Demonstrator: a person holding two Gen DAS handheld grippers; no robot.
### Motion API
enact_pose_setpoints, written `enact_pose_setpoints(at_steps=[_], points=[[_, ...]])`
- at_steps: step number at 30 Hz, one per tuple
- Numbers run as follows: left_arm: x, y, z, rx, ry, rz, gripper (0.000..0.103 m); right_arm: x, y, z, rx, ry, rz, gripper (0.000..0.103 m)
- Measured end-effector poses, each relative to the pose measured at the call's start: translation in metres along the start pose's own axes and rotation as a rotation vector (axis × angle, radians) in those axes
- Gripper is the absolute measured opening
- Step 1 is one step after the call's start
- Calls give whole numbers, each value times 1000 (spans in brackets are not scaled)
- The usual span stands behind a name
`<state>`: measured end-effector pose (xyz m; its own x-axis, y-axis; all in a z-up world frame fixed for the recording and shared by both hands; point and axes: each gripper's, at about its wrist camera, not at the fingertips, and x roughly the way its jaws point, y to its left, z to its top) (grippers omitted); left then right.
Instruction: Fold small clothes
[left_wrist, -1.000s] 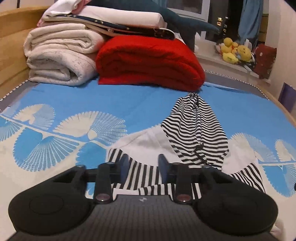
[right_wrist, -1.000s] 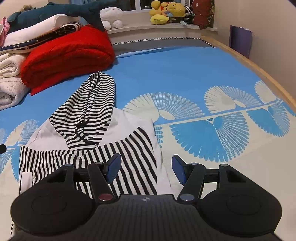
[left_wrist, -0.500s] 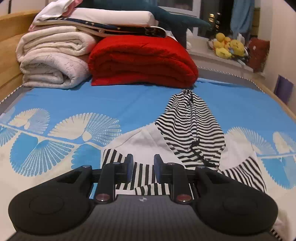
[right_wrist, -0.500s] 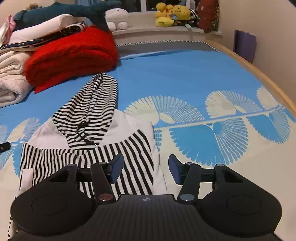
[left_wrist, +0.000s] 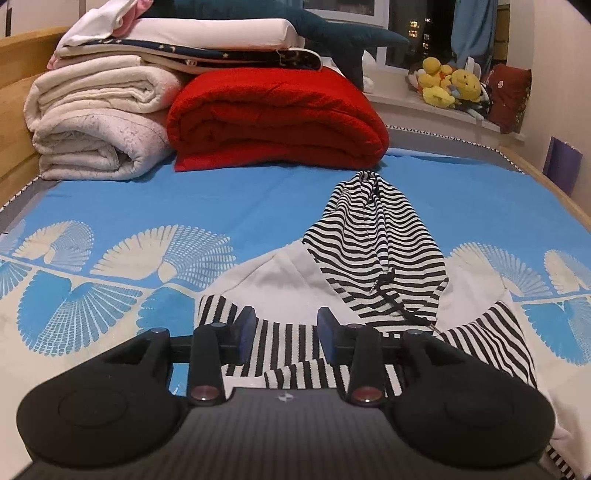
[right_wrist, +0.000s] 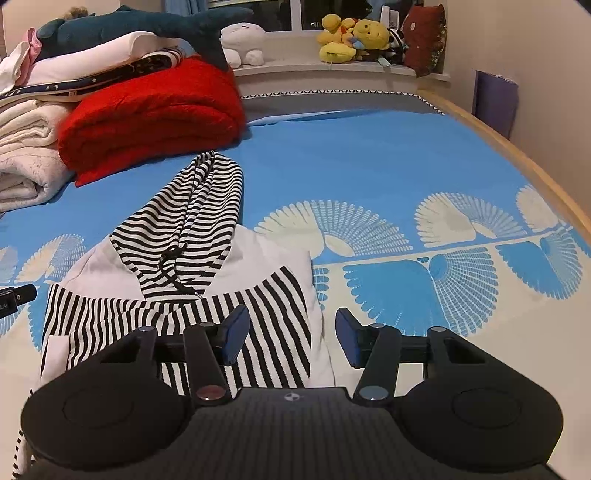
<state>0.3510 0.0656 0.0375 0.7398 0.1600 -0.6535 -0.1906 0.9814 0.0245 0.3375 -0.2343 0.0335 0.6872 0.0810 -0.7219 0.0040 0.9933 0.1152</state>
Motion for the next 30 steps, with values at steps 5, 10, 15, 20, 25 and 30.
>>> enact_pose_setpoints(at_steps=[5,10,15,20,25,30], points=[[-4,2,0,16,-18,-17,36,3,2,-1,-17,12,-9,52],[-11,12,12,48,-35,-59,11,7,-1,-1,-15,37,0,41],[10,12,59,95,-52,-66,3,9,-10,-3,-5,58,28,24],[68,0,118,109,18,-123,3,14,-23,-6,-20,81,15,24],[160,-28,147,166,113,-145,4,22,-35,-5,-4,89,15,24],[245,-53,166,121,188,-170,14,32,-38,-4,-6,105,11,24]])
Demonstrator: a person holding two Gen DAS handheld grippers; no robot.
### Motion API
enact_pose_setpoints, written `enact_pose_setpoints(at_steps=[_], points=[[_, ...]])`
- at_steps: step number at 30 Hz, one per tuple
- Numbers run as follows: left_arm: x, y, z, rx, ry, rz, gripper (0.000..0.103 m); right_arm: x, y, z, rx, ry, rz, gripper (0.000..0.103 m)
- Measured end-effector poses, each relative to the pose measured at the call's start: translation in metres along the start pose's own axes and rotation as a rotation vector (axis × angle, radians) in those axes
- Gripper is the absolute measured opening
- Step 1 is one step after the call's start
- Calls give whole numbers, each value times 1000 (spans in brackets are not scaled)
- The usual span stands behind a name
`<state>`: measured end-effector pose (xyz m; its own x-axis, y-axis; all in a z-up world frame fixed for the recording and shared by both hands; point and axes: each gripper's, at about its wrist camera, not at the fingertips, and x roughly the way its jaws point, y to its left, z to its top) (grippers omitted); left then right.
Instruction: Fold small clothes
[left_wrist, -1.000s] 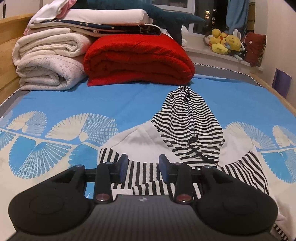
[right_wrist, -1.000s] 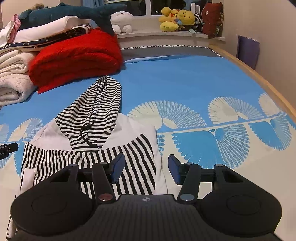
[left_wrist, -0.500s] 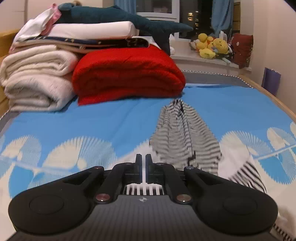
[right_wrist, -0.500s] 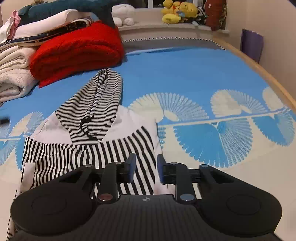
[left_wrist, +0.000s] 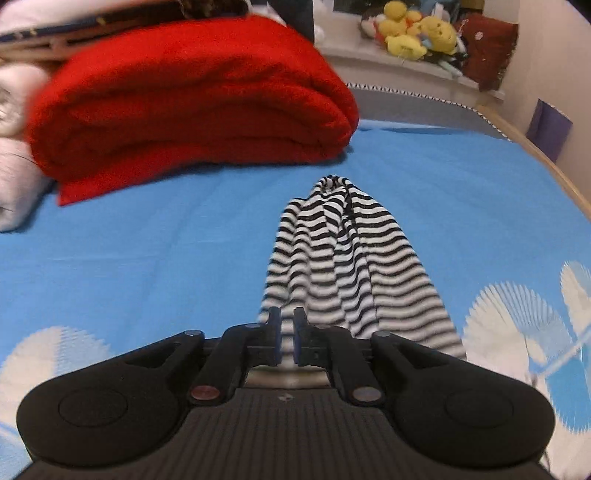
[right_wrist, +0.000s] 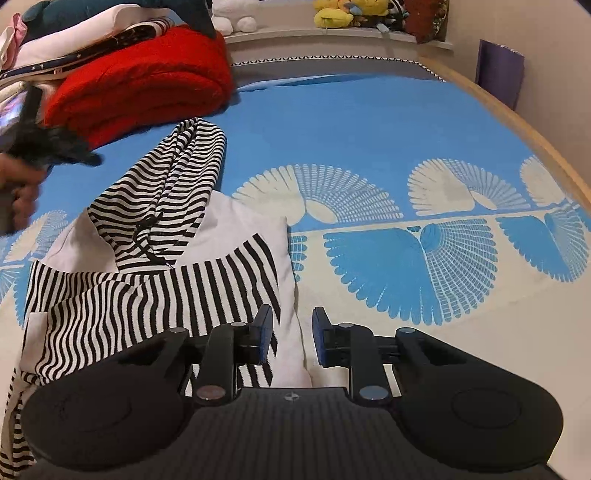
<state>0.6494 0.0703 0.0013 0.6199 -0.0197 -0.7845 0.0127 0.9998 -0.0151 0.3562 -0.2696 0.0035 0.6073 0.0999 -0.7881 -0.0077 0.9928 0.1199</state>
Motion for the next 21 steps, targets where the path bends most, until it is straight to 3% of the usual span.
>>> enact_pose_setpoints(at_steps=[2,3,4,5,12,13,16,21], points=[[30,-7,12,-14,21,26,38,3,1,1,-2,0,-4,24],[45,-10,19,-18,25,42,44,6,2,2,-5,2,-1,24],[57,-13,24,-24,32,52,59,8,4,2,-10,4,1,24],[67,-15,27,-31,38,60,66,10,6,1,-17,10,4,24],[129,-32,45,-35,92,95,66,18,9,0,-67,28,-13,24],[133,-34,42,-30,102,104,64,19,9,0,-66,30,-14,24],[141,-43,36,23,125,105,8,21,12,-2,-79,44,-11,24],[86,-65,31,169,-12,85,6,14,13,4,-68,28,2,24]])
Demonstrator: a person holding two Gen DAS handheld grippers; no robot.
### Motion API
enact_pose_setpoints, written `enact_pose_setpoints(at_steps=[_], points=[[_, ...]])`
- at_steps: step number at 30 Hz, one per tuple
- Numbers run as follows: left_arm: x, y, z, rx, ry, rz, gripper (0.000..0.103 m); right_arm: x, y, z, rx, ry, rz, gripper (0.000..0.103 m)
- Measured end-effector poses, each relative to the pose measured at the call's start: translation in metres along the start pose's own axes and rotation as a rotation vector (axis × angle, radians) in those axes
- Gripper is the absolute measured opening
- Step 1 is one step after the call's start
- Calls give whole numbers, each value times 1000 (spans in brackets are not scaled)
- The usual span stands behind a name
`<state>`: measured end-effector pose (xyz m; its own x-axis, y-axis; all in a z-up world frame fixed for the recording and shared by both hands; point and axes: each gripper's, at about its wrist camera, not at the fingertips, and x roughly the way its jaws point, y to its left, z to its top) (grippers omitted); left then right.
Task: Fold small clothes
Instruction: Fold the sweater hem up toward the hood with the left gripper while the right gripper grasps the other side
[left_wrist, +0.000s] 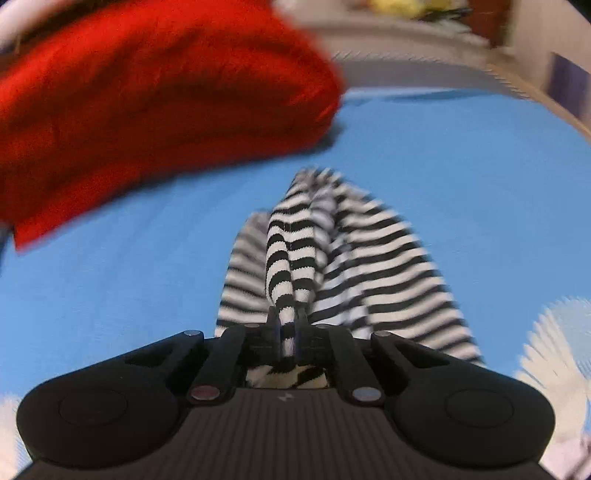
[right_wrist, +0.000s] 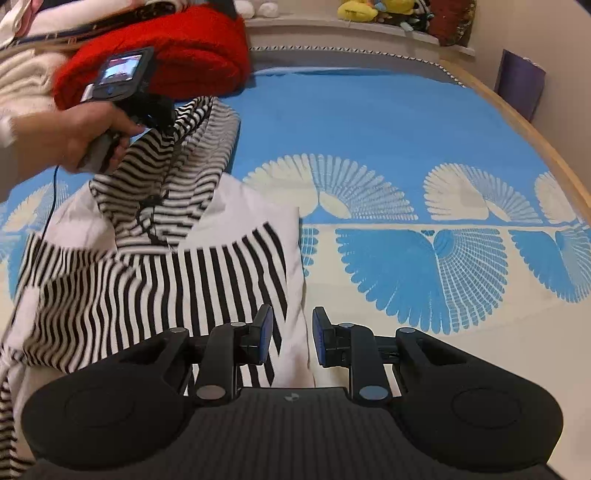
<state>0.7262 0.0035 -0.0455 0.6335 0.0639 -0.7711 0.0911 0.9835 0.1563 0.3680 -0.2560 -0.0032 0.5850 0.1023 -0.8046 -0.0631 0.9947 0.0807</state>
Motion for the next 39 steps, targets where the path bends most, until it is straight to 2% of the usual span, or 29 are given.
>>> enact_pose_setpoints(at_steps=[2,4,6,8,10,12,14,15,16,18,19,20,21,23,26,28,31,33,35,36,37,38,39], points=[[-43,-10,-13,76,-79,-55,6,-6,-4,4,53,-16,19,24],[-100,-18,-44,160,-160,-121,6,-10,-6,4,95,-28,42,24],[-159,-17,-86,202,-223,-184,6,-11,-3,2,88,-27,38,24],[-216,-11,-146,236,-242,-236,6,-16,-3,3,81,-38,32,24],[-255,-1,-208,230,-198,-272,6,-25,-9,6,110,-68,34,24],[-281,15,-269,209,-71,-302,8,-32,-16,8,139,-92,26,25],[-297,35,-307,151,57,-321,10,-38,-23,7,175,-111,7,25],[-306,46,-318,108,86,-305,10,-39,-26,6,191,-111,-1,25],[-314,58,-319,52,96,-263,11,-39,-28,4,207,-108,-5,25],[-325,86,-309,-112,104,-189,20,-38,-30,0,244,-97,6,25],[-330,103,-305,-236,107,-179,27,-36,-30,-1,261,-91,20,25],[-332,116,-301,-346,108,-181,32,-34,-29,-2,279,-81,40,25],[-331,127,-298,-469,107,-198,34,-31,-26,-3,294,-67,62,25],[-319,131,-292,-597,108,-236,38,-23,-21,-5,325,-32,111,26],[-287,117,-289,-655,145,-292,46,-6,-7,-6,362,34,173,32],[-259,104,-294,-702,230,-329,50,6,4,-9,385,76,194,35],[-221,96,-303,-804,346,-326,51,28,21,-12,395,143,200,38],[-202,95,-309,-842,403,-298,51,45,29,-12,411,184,192,39],[-194,93,-310,-816,417,-271,44,60,34,-12,435,208,179,39],[-192,94,-311,-806,417,-273,36,67,35,-12,448,216,169,39],[-189,93,-310,-800,413,-284,16,73,37,-11,454,223,163,39],[-186,92,-307,-786,411,-297,4,78,38,-10,450,228,164,36],[-185,93,-304,-775,403,-298,4,81,39,-9,448,221,167,29]])
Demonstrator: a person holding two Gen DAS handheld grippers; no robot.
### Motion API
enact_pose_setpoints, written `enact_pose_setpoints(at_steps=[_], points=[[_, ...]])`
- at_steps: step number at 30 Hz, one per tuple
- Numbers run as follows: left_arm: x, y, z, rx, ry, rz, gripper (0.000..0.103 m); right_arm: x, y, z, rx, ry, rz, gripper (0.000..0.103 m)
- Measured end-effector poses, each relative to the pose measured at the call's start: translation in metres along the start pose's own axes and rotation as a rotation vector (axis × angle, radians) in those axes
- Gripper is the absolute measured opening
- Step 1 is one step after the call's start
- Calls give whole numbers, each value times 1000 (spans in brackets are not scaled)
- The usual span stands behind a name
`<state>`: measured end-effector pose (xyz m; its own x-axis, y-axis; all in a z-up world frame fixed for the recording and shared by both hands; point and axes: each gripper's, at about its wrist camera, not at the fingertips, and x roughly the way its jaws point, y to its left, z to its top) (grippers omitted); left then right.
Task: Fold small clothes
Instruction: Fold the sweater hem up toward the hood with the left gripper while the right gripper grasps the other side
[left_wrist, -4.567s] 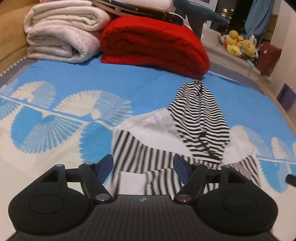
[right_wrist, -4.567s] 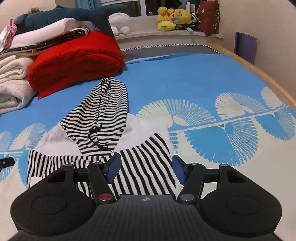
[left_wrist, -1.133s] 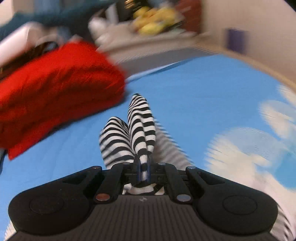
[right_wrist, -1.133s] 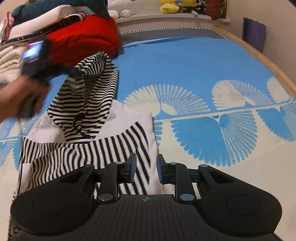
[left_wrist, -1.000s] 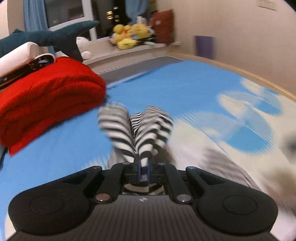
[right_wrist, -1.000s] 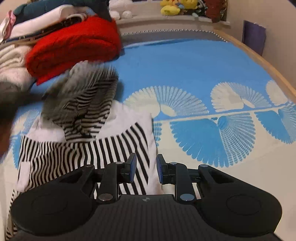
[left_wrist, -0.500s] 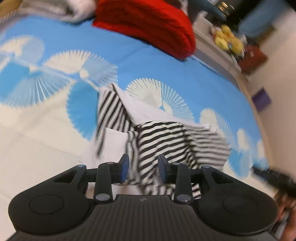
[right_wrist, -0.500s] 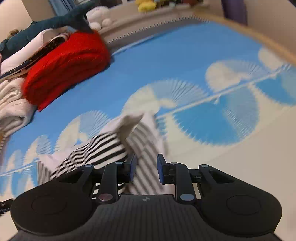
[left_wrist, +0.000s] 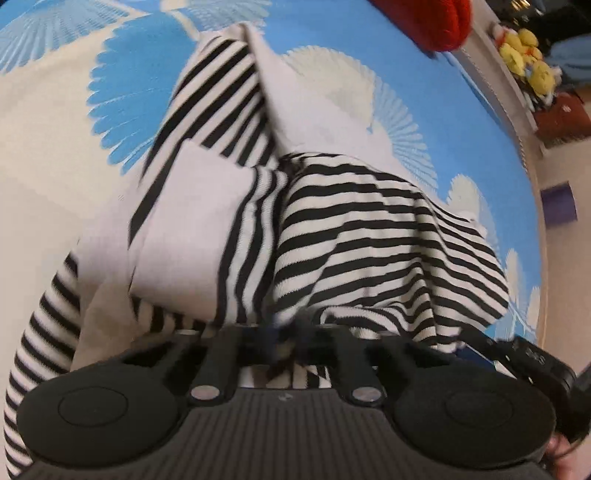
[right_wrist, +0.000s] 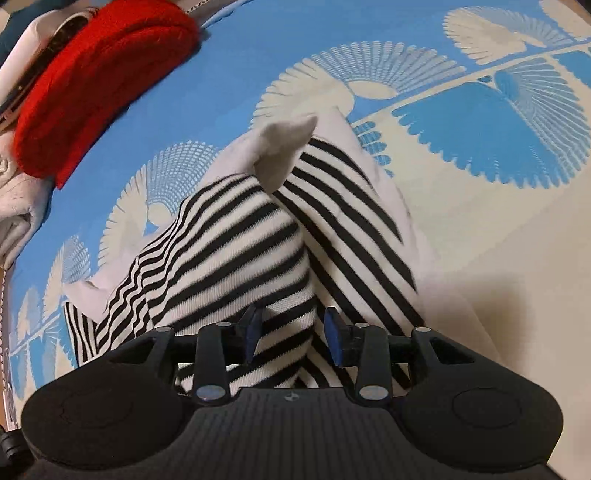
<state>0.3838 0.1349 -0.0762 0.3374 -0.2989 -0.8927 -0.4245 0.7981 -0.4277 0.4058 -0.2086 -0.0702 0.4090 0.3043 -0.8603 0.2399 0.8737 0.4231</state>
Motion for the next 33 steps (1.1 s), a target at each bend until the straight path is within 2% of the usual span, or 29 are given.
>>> enact_pose_setpoints(at_steps=[1,3,6,7,9,10,11,13,15,16,17,18,19,21,22,24,26,27,28,30,31,33], points=[[-6,1,4,-3,-32,-1,3,0,-1,2,7,-12,12,1],[-30,5,13,-16,-131,-45,2,-15,-2,5,53,-66,95,0],[-73,5,27,15,-299,-150,2,-69,-2,9,98,-216,259,0],[-85,6,30,30,-338,-173,2,-86,-4,7,103,-254,319,0],[-94,13,33,16,-353,-188,2,-103,-12,-2,100,-277,360,0],[-92,21,33,-6,-333,-170,3,-101,-19,-8,106,-247,345,0],[-86,30,34,-28,-295,-137,3,-90,-27,-14,122,-171,306,0],[-59,50,31,-97,-151,-34,5,-56,-49,-30,184,11,165,0],[-27,67,21,-180,25,13,9,-32,-66,-43,234,87,47,0],[-19,72,16,-214,69,19,9,-28,-68,-46,230,95,16,1],[-19,73,12,-232,71,23,9,-28,-65,-45,205,92,1,6],[-25,68,10,-215,34,36,10,-31,-60,-44,179,74,4,6],[-36,58,10,-171,-21,54,14,-38,-55,-42,155,41,21,6],[-60,30,5,-31,-177,71,24,-55,-46,-38,105,-54,27,17],[-66,16,1,47,-225,65,29,-63,-41,-37,78,-108,33,24],[-68,-3,-5,142,-260,26,29,-68,-34,-31,22,-162,76,25],[-56,-5,-9,134,-235,-19,29,-57,-31,-26,2,-139,129,25],[-43,1,-11,103,-194,-28,29,-48,-32,-27,4,-111,141,25],[-29,7,-12,69,-153,-8,29,-35,-35,-29,7,-69,120,25],[-3,21,-11,6,-77,77,12,-10,-44,-32,30,15,7,25],[-2,22,-13,-7,-85,92,6,-5,-50,-33,51,36,-13,27],[-13,11,-12,27,-103,93,9,-10,-51,-31,71,25,-2,27]])
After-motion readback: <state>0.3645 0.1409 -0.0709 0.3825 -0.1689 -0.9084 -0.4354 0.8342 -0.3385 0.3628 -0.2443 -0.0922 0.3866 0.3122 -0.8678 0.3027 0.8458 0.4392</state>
